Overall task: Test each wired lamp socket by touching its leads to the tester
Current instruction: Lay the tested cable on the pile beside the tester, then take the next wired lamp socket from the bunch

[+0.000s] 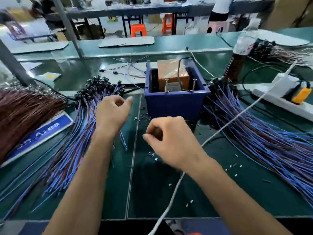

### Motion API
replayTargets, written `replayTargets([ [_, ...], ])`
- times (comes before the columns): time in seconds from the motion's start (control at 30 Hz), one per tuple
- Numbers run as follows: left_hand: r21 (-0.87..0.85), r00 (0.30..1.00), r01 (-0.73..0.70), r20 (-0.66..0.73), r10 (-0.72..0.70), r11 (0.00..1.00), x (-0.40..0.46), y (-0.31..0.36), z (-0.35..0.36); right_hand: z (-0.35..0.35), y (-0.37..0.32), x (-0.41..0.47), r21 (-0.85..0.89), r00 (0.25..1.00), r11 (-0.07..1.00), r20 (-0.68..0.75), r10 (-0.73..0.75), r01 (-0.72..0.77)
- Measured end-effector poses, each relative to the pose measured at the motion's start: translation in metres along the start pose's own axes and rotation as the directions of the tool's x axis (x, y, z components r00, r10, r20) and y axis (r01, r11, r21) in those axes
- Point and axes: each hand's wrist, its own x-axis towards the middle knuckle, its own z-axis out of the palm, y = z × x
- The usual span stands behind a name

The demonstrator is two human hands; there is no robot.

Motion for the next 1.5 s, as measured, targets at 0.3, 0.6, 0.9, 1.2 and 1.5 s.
replayTargets([
  [0.3, 0.570, 0.945, 0.264, -0.315, -0.090, 0.778, 0.015, -0.044, -0.021, 0.083, -0.016, 0.062, -0.162, 0.960, 0.983, 0.251, 0.123, -0.083],
  [0.6, 0.318, 0.866, 0.156, -0.500, 0.025, 0.935, 0.008, -0.041, -0.021, 0.075, -0.001, 0.062, 0.130, 0.931, 0.966, 0.324, 0.170, -0.222],
  [0.9, -0.927, 0.992, -0.120, -0.126, 0.005, 0.356, -0.012, 0.010, -0.017, 0.071, -0.016, 0.053, 0.674, 0.979, 0.712, 0.165, 0.118, -0.199],
  [1.2, -0.997, 0.995, -0.075, -0.074, -0.066, -0.011, -0.013, 0.065, -0.011, 0.036, -0.008, 0.055, 0.847, 0.975, 0.487, 0.216, 0.051, -0.213],
  [1.5, -0.978, 0.991, 0.078, 0.097, -0.090, -0.196, 0.019, 0.053, -0.041, -0.035, 0.071, 0.029, 0.458, 0.986, 0.882, 0.161, 0.041, -0.111],
])
